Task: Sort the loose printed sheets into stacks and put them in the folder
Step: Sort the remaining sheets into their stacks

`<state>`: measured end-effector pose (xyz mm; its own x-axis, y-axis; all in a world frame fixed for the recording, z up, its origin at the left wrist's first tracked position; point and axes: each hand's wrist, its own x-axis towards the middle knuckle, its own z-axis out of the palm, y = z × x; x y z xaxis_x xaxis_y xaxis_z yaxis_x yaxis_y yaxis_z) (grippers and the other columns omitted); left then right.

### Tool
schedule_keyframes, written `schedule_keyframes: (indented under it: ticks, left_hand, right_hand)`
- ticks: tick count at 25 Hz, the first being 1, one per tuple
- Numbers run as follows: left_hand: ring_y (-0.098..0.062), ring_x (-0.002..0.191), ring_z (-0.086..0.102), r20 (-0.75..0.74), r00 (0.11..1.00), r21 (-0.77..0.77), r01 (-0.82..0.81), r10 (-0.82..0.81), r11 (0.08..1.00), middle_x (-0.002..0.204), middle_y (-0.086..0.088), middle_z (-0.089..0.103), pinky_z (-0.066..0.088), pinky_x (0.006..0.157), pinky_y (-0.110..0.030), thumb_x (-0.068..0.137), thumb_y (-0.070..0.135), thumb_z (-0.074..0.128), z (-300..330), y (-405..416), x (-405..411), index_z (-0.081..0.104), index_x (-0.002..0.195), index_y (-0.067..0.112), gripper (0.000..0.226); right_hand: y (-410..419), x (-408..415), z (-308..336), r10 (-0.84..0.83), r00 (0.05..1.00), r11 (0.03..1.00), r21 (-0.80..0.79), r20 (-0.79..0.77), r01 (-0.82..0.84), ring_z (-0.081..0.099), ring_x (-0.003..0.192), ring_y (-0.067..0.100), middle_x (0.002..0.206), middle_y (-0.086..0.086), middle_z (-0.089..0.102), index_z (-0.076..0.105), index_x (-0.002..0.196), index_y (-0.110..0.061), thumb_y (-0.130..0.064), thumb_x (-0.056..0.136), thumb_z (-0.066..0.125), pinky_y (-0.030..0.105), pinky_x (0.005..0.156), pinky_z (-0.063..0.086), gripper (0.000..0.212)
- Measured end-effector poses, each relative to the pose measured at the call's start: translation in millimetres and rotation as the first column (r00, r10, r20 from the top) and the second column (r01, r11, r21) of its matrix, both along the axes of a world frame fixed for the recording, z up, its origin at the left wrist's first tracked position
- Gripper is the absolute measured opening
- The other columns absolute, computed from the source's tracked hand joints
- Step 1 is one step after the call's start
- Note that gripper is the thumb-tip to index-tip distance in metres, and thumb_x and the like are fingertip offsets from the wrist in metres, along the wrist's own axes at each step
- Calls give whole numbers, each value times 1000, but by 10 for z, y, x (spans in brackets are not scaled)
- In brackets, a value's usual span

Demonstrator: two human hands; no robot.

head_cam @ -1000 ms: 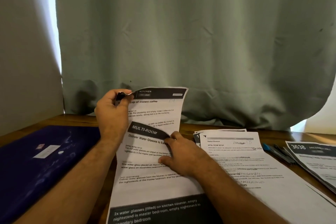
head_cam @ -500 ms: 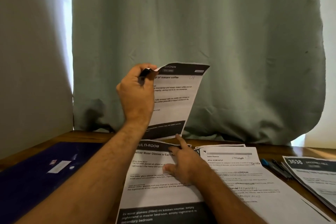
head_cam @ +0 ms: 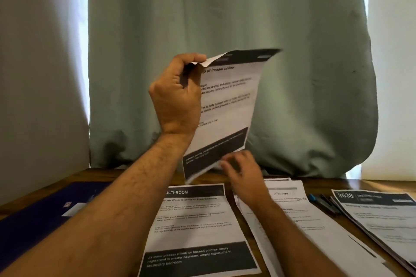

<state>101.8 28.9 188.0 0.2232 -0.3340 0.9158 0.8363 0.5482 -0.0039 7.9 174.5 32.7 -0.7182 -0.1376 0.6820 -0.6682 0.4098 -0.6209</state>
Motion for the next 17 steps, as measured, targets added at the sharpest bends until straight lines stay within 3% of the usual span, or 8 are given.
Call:
schedule_keyframes:
  ticks: [1, 3, 6, 7, 9, 12, 14, 17]
  left_hand:
    - [-10, 91, 70, 29, 999, 26, 29, -30, 999, 97, 3, 71, 59, 78, -20, 96, 12, 65, -7, 1, -4, 72, 102, 9, 9]
    - [-10, 91, 70, 149, 979, 118, 120, -137, 986, 98, 5, 72, 60, 78, -24, 96, 14, 66, -66, 11, -72, 71, 101, 16, 7]
    - [-16, 86, 74, 433, 844, 308, 191, -316, 932, 92, 0, 75, 62, 74, -33, 93, 15, 69, -229, 1, -324, 70, 93, 19, 5]
    - [-18, 80, 75, 514, 759, 391, 208, -400, 896, 89, -4, 76, 62, 67, -33, 92, 13, 70, -311, 1, -433, 68, 91, 18, 6]
    - [-18, 61, 75, 592, 494, 614, 237, -637, 753, 75, -8, 76, 57, 48, -27, 91, 10, 72, -518, 10, -635, 66, 91, 13, 6]
    - [-27, 58, 74, 621, 82, 757, 193, -779, 624, 69, -12, 75, 59, 46, -37, 90, 9, 73, -969, 25, -913, 63, 99, 2, 15]
    - [-32, 64, 75, 624, -38, 774, 166, -780, 611, 78, -18, 76, 60, 50, -42, 90, 7, 72, -1287, 31, -1067, 62, 105, -3, 21]
    - [-34, 63, 75, 624, -150, 781, 137, -767, 609, 82, -21, 76, 59, 49, -42, 92, 1, 67, -1699, 117, -1194, 60, 112, -2, 22]
  right_hand:
    - [104, 22, 34, -33, 999, 990, -137, -19, 30, 57, 107, 11, 117, -10, 51, 59, 102, -35, -42, 94, 56, 34, 89, 56, 10]
    - [339, 61, 88, -77, 997, 939, -336, -12, 68, 61, 100, 14, 109, -5, 55, 58, 96, -30, -43, 94, 53, 35, 83, 58, 14]
    - [621, 89, 181, -84, 996, 913, -396, 39, 92, 62, 95, 10, 107, -3, 62, 57, 105, -24, -56, 86, 58, 30, 77, 57, 37]
    - [688, 91, 201, -82, 995, 918, -383, 58, 98, 62, 95, 8, 108, -6, 63, 55, 110, -25, -56, 84, 61, 26, 74, 54, 40]
    - [790, 80, 247, -80, 988, 928, -352, 135, 123, 64, 93, 8, 106, -6, 65, 50, 119, -28, -48, 84, 69, 25, 73, 53, 44]
    - [958, 3, 254, -182, 936, 956, -170, 301, 241, 68, 90, 17, 102, -1, 68, 47, 127, -24, -32, 80, 78, 34, 77, 56, 56]
    - [1073, -57, 237, -310, 883, 936, -50, 352, 348, 64, 100, 23, 112, 2, 66, 51, 126, -22, -25, 79, 79, 41, 91, 53, 55]
    - [1166, -102, 175, -387, 868, 892, -113, 310, 438, 65, 94, 21, 103, 4, 69, 55, 115, -25, -12, 82, 71, 40, 90, 53, 39]
